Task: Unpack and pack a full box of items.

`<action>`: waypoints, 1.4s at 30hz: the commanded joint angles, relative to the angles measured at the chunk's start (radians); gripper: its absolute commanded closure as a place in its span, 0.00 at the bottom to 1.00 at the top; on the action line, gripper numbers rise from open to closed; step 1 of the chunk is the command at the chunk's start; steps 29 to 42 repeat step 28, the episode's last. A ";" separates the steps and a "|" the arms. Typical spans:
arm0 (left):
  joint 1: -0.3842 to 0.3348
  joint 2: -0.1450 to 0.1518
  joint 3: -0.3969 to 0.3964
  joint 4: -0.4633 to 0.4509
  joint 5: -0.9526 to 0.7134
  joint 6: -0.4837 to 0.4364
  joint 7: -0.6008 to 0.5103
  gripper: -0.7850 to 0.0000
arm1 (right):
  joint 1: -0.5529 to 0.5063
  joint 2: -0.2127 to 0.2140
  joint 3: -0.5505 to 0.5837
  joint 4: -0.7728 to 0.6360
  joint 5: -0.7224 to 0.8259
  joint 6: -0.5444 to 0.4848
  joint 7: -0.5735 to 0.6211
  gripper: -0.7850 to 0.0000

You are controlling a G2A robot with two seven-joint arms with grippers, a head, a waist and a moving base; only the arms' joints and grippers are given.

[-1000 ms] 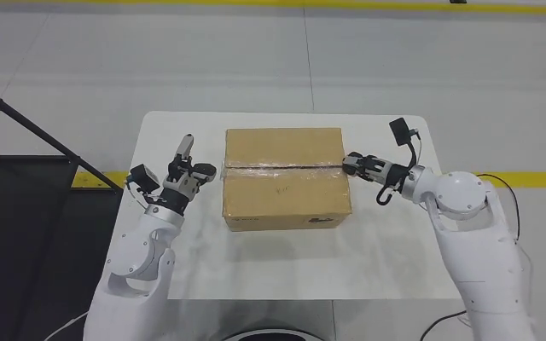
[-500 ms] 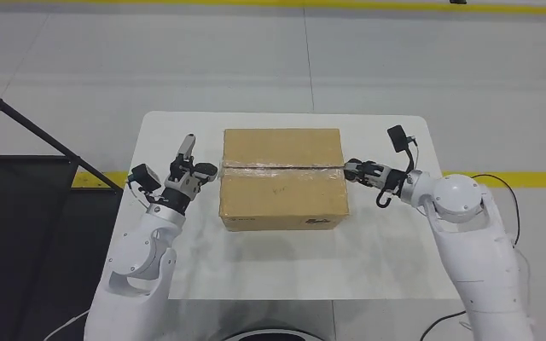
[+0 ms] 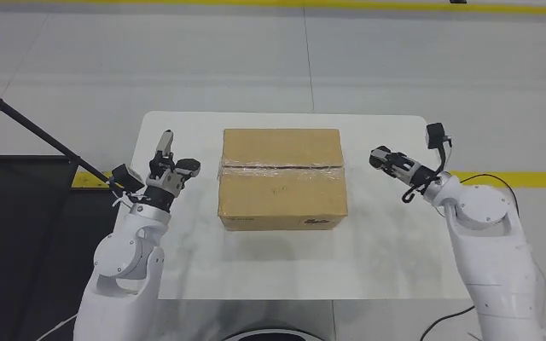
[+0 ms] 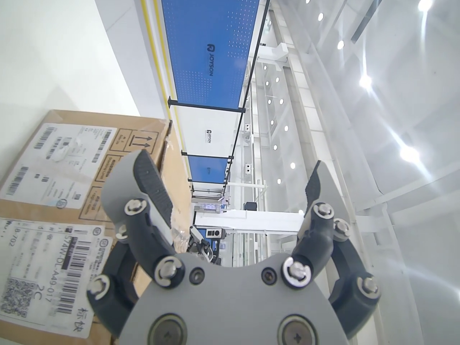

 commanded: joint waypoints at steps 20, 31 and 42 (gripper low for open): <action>0.023 0.006 -0.034 0.017 0.034 -0.028 -0.009 0.00 | -0.033 0.002 0.032 0.024 -0.006 -0.198 -0.088 0.03; 0.023 0.006 -0.034 0.017 0.034 -0.028 -0.009 0.00 | -0.033 0.002 0.032 0.024 -0.006 -0.198 -0.088 0.00; 0.023 0.006 -0.034 0.017 0.034 -0.028 -0.009 0.00 | -0.033 0.002 0.032 0.024 -0.006 -0.198 -0.088 0.00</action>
